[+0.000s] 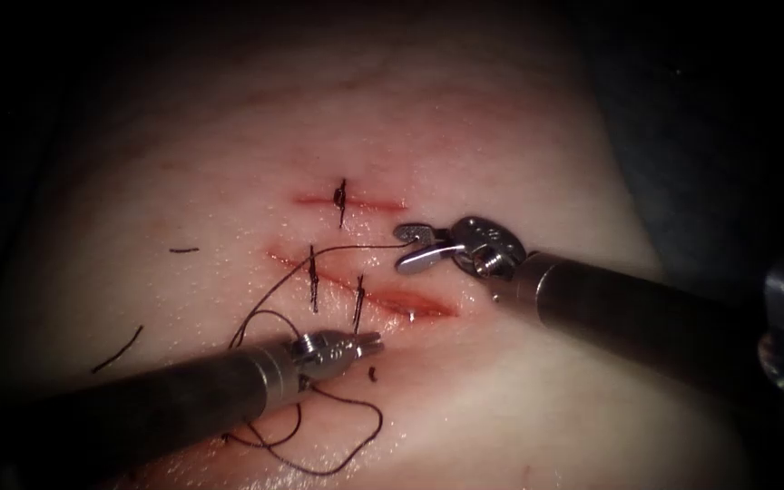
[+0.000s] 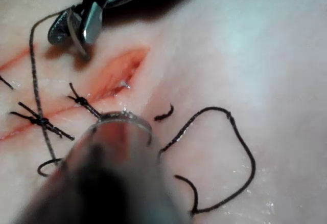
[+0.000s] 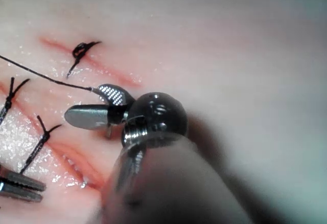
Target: Wound Closure
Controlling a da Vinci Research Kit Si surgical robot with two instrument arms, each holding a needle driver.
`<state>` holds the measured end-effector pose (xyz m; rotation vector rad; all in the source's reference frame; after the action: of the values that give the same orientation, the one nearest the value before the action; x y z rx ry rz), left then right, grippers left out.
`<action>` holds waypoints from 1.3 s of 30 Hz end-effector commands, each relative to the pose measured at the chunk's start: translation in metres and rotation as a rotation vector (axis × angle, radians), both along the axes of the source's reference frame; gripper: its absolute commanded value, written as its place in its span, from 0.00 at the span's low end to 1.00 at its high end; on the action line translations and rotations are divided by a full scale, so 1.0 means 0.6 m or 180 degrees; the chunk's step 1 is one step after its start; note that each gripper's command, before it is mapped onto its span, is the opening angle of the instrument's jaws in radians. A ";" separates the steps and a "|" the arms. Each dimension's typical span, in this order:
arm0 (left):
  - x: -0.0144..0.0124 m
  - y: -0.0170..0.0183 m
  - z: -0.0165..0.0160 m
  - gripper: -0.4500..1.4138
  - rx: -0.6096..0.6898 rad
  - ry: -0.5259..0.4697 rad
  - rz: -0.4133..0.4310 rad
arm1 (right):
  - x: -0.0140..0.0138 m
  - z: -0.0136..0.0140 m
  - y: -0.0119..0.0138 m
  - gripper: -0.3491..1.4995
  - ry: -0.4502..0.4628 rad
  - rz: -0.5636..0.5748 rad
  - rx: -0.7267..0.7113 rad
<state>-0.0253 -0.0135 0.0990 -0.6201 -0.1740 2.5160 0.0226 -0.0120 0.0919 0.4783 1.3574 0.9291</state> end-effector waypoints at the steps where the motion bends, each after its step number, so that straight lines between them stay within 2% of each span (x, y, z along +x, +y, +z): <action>1: -0.0010 0.0000 0.0011 0.15 -0.0001 -0.0004 0.0002 | 0.0008 0.0007 0.0008 0.91 -0.0029 0.0020 -0.0039; 11: -0.0011 -0.0002 0.0009 0.15 -0.0014 0.0009 0.0012 | 0.0011 0.0000 0.0006 0.88 -0.0262 0.0039 -0.0486; 17: -0.0011 -0.0002 0.0008 0.15 -0.0014 0.0010 0.0012 | 0.0015 -0.0020 0.0017 0.78 -0.0462 0.0116 -0.0656; 19: -0.0011 -0.0003 0.0008 0.15 -0.0014 0.0010 0.0011 | 0.0015 -0.0026 0.0022 0.72 -0.0519 0.0131 -0.0706; 20: -0.0011 -0.0003 0.0008 0.15 -0.0014 0.0011 0.0010 | 0.0014 -0.0027 0.0022 0.66 -0.0541 0.0133 -0.0736; 21: -0.0011 -0.0003 0.0008 0.15 -0.0014 0.0011 0.0010 | 0.0013 -0.0028 0.0022 0.54 -0.0550 0.0139 -0.0733; 23: -0.0012 -0.0003 0.0007 0.15 -0.0010 0.0004 0.0011 | 0.0012 -0.0028 0.0018 0.03 -0.0561 0.0144 -0.0739; 24: -0.0012 -0.0004 0.0007 0.15 -0.0010 0.0004 0.0011 | 0.0012 -0.0026 0.0013 0.00 -0.0599 0.0137 -0.0740; 28: -0.0012 -0.0006 0.0005 0.15 -0.0010 0.0007 0.0008 | 0.0014 -0.0014 -0.0003 0.00 -0.0742 0.0027 -0.0613; 32: -0.0012 -0.0006 0.0004 0.15 -0.0018 0.0009 0.0024 | 0.0016 -0.0001 -0.0021 0.00 -0.0618 -0.0154 -0.0381; 36: -0.0012 -0.0006 0.0004 0.15 -0.0018 0.0009 0.0024 | 0.0016 0.0006 -0.0028 0.00 -0.0497 -0.0103 0.0034; 39: -0.0013 -0.0005 0.0004 0.15 -0.0016 0.0008 0.0024 | 0.0019 0.0010 -0.0025 0.00 -0.0300 -0.0084 0.0340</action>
<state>-0.0255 -0.0139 0.0986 -0.6180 -0.1693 2.5247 0.0227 -0.0141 0.0922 0.5539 1.2227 1.0118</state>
